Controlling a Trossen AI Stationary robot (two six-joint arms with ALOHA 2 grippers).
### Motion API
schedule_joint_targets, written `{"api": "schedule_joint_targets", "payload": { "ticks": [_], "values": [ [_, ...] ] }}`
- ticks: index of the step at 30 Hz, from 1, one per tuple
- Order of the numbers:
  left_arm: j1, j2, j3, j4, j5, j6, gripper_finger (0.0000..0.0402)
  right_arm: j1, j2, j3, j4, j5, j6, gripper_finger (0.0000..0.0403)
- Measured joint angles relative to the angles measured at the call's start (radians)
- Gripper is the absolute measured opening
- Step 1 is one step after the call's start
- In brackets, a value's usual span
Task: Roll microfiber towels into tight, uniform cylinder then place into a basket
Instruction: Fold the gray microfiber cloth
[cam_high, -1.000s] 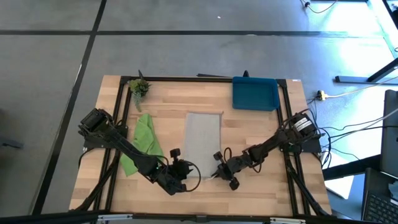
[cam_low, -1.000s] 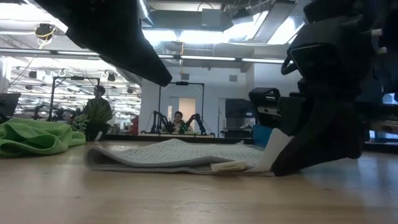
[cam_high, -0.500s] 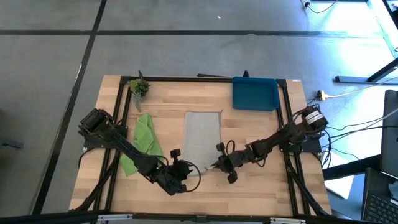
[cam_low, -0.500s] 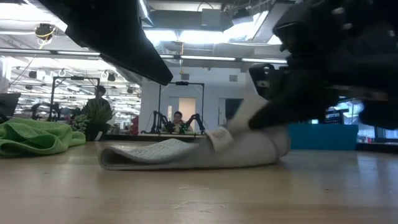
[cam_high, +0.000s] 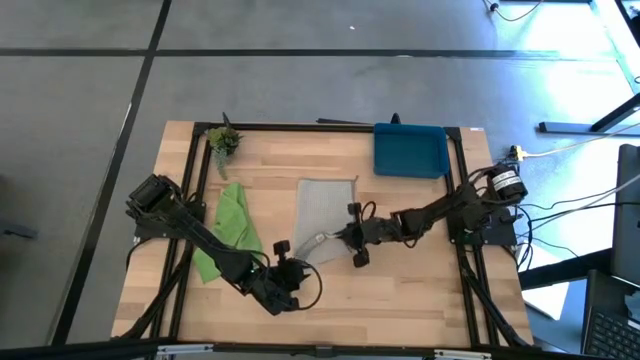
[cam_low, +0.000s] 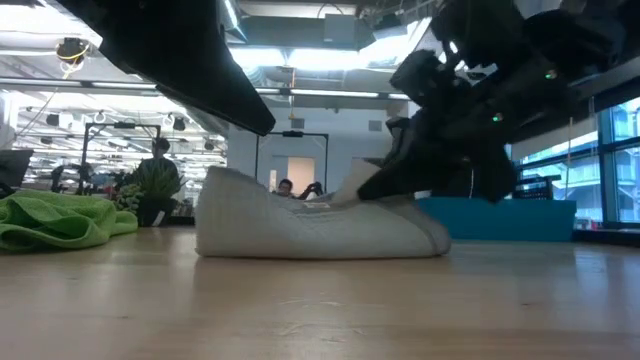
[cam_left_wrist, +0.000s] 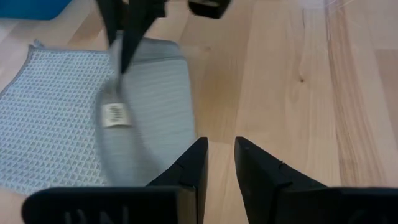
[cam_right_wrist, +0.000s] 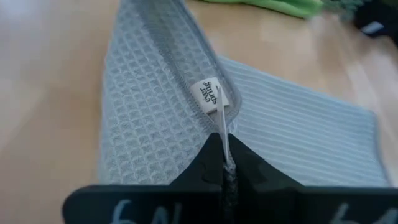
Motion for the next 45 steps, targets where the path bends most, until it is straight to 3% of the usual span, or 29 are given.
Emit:
{"api": "schedule_joint_targets", "payload": {
  "ticks": [10,17,26,34,38,45],
  "values": [
    [0.0,0.0,0.0,0.001,0.0,-0.001,0.0071,-0.086,0.0,0.001,-0.024,0.154,-0.004,0.0002],
    [0.0,0.0,0.0,0.003,0.0,-0.002,0.0071,-0.128,-0.001,0.001,-0.003,0.167,-0.005,0.0002],
    [0.0,0.0,0.0,0.003,0.0,-0.023,0.0071,-0.139,-0.002,0.002,0.088,0.321,-0.027,0.0002],
    [0.0,0.0,0.0,0.003,0.0,-0.025,0.0071,-0.196,-0.002,0.002,-0.003,0.367,0.075,0.0002],
    [0.0,0.0,0.0,0.003,0.0,-0.026,0.0071,-0.216,-0.002,0.002,-0.018,0.308,0.092,0.0003],
    [0.0,0.0,0.0,0.003,0.0,-0.027,0.0071,-0.242,-0.002,0.002,-0.019,0.291,0.187,0.0045]
  ]
}}
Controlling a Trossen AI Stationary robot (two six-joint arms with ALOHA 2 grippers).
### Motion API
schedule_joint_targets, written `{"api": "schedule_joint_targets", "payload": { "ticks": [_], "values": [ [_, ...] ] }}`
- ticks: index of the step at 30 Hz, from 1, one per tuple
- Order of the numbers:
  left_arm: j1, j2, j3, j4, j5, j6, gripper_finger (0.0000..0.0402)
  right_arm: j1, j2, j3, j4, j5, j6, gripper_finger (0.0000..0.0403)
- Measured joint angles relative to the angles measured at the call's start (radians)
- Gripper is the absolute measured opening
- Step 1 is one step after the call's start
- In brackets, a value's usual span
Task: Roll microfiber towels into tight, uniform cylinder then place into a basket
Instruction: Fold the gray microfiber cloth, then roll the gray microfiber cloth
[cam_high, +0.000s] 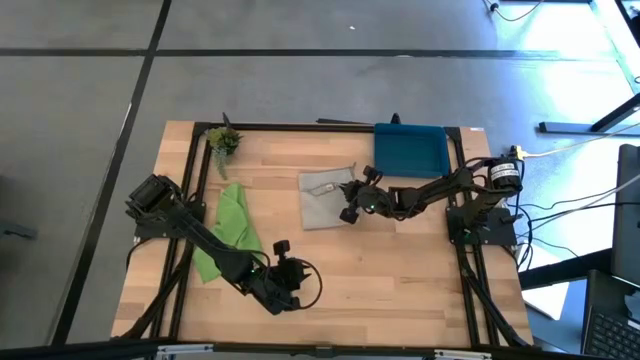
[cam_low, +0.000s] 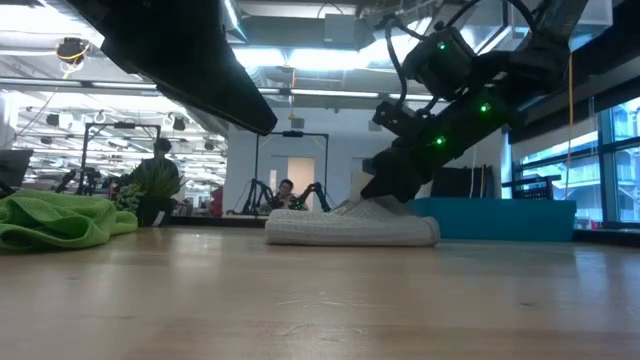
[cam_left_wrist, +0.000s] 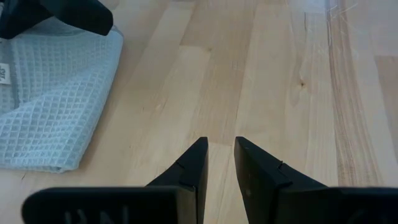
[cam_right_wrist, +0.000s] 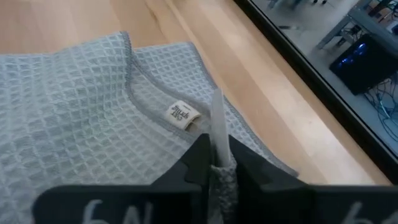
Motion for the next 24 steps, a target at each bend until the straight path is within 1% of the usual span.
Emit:
{"api": "schedule_joint_targets", "payload": {
  "ticks": [5,11,14,17,19,21,24],
  "values": [
    [0.0,0.0,0.0,0.0,0.0,-0.001,0.0071,-0.002,0.0,0.0,0.0,-0.001,-0.009,0.0083],
    [0.0,0.0,0.0,0.0,0.0,-0.002,0.0071,-0.002,0.0,0.0,0.0,0.013,-0.007,0.0144],
    [0.013,0.0,0.0,-0.004,-0.015,-0.024,0.0071,-0.002,-0.009,0.001,-0.005,0.006,-0.004,0.0166],
    [0.056,0.0,0.0,-0.035,-0.039,-0.053,0.0071,0.004,-0.05,0.003,-0.035,-0.049,-0.001,0.0174],
    [0.095,0.0,0.0,-0.053,-0.041,-0.054,0.0071,0.007,-0.089,0.004,-0.095,-0.096,0.013,0.0174],
    [0.139,0.0,0.0,-0.064,-0.039,-0.052,0.0071,0.007,-0.135,0.003,-0.175,-0.161,0.049,0.0172],
    [0.211,0.0,0.0,-0.077,0.002,-0.051,0.0071,0.006,-0.194,0.005,-0.285,-0.29,0.075,0.0166]
  ]
}}
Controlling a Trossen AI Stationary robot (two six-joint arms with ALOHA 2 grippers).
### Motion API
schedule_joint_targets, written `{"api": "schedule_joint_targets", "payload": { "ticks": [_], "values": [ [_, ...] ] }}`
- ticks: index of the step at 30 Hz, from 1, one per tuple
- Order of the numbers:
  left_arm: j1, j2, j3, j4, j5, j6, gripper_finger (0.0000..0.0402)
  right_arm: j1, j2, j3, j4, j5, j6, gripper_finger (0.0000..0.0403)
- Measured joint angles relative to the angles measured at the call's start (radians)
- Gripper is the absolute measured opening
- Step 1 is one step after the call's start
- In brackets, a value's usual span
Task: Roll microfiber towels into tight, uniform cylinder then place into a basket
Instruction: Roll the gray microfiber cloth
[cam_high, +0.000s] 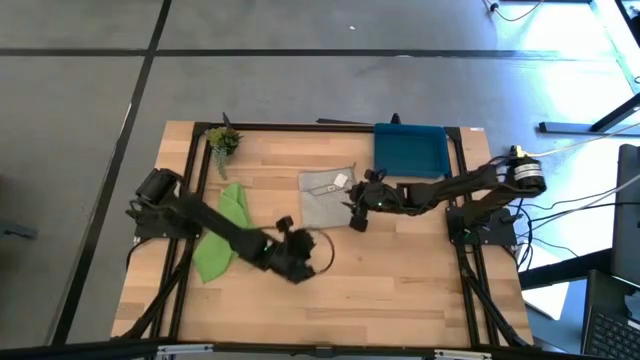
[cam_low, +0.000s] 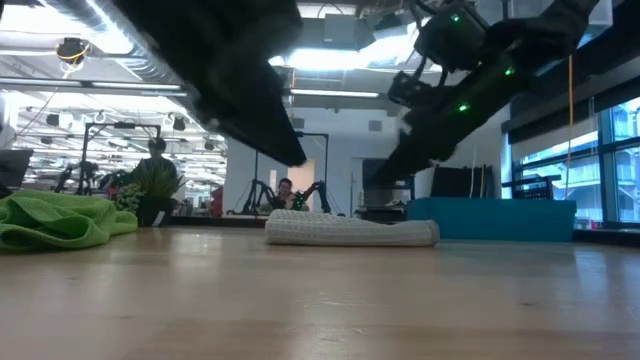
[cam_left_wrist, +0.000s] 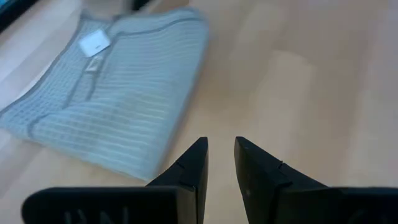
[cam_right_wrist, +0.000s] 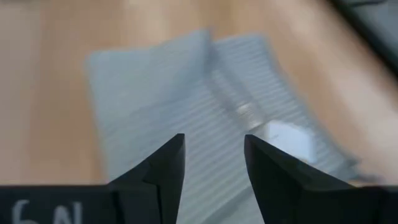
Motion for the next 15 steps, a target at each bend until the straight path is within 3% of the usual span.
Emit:
{"api": "schedule_joint_targets", "payload": {
  "ticks": [4,15],
  "values": [
    [0.088,0.003,0.0,0.0,0.065,0.029,0.0071,0.0,-0.015,-0.004,-0.069,-0.114,-0.001,0.016],
    [0.19,0.08,-0.001,-0.003,0.201,0.052,0.0071,0.0,0.116,-0.012,-0.07,-0.13,0.001,0.0158]
  ]
}}
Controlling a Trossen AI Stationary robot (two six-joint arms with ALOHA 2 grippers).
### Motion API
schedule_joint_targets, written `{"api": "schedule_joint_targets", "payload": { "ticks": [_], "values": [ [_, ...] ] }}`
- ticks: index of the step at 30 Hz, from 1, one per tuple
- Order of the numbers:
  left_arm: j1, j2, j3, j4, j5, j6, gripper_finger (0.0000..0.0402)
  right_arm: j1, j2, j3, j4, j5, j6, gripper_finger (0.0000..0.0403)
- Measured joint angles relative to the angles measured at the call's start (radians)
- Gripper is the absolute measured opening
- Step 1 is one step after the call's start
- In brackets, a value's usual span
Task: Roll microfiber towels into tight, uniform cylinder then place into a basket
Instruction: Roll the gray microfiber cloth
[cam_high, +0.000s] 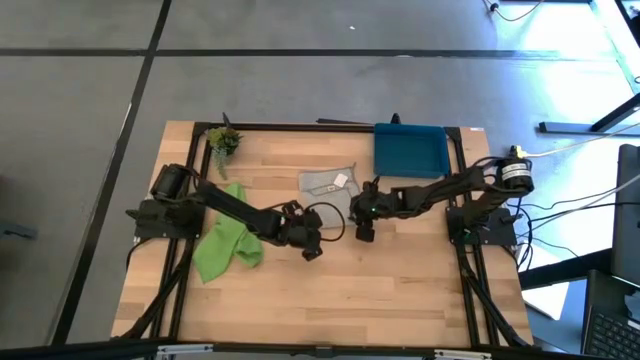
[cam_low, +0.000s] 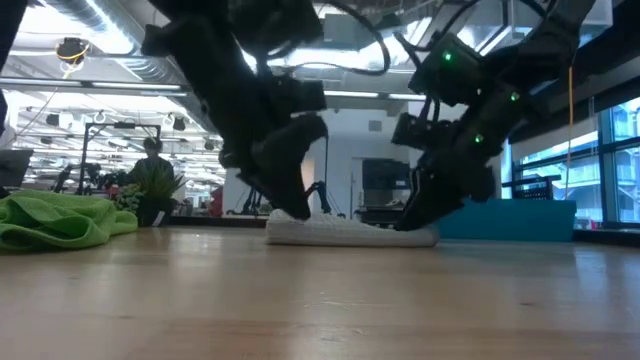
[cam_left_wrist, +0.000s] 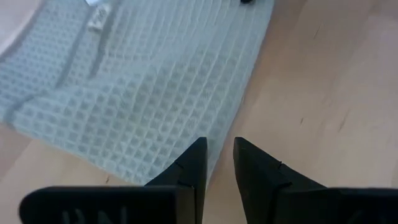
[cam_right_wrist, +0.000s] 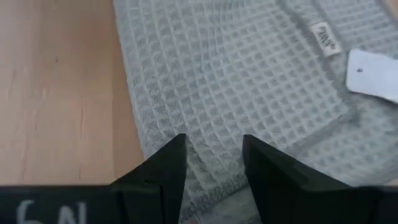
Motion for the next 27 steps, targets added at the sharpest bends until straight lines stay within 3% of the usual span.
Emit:
{"api": "schedule_joint_targets", "payload": {
  "ticks": [14,23,27],
  "values": [
    [-0.03,0.016,0.001,-0.085,0.206,-0.024,0.0071,0.047,0.038,0.003,0.014,-0.143,0.153,0.0158],
    [-0.162,0.014,0.004,-0.085,0.411,-0.083,0.0071,0.191,0.039,0.001,0.055,-0.253,0.324,0.0158],
    [-0.237,0.013,0.004,-0.087,0.458,-0.135,0.0071,0.26,0.019,-0.003,0.097,-0.251,0.339,0.0158]
  ]
}}
